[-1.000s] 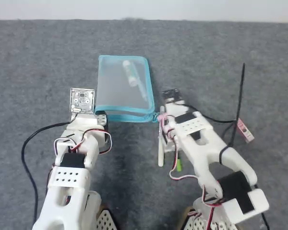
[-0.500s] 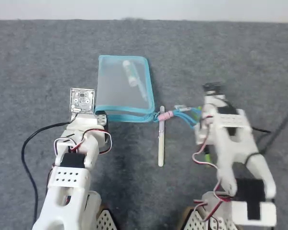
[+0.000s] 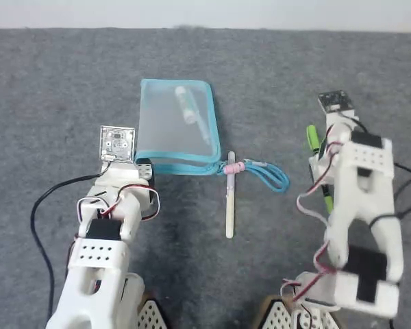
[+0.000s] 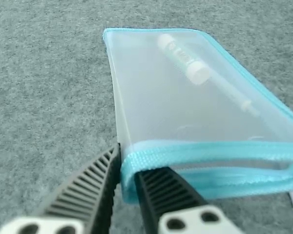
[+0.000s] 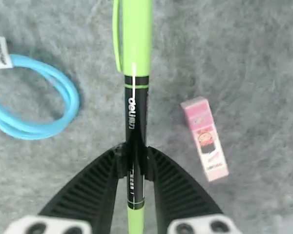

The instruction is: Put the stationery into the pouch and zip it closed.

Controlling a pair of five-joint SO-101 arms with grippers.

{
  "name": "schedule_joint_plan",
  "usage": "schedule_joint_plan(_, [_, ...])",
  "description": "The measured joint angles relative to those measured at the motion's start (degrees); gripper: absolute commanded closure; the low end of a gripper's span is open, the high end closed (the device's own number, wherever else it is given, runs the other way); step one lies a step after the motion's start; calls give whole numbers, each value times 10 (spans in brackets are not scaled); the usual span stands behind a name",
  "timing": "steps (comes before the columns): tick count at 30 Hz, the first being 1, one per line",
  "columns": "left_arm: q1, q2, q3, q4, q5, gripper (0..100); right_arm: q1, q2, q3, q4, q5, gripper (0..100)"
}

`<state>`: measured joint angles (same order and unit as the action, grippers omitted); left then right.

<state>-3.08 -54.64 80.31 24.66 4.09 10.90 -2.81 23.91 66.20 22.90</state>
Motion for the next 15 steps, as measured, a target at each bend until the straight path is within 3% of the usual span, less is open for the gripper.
schedule_joint_plan(3, [0, 0, 0, 0, 0, 988, 9, 71, -61, 19, 14, 965])
schedule_joint_plan(8, [0, 0, 0, 0, 0, 988, 14, 133, -125, 48, 26, 840])
schedule_joint_plan(15, [0, 0, 0, 0, 0, 988, 14, 134, -153, 67, 37, 836])
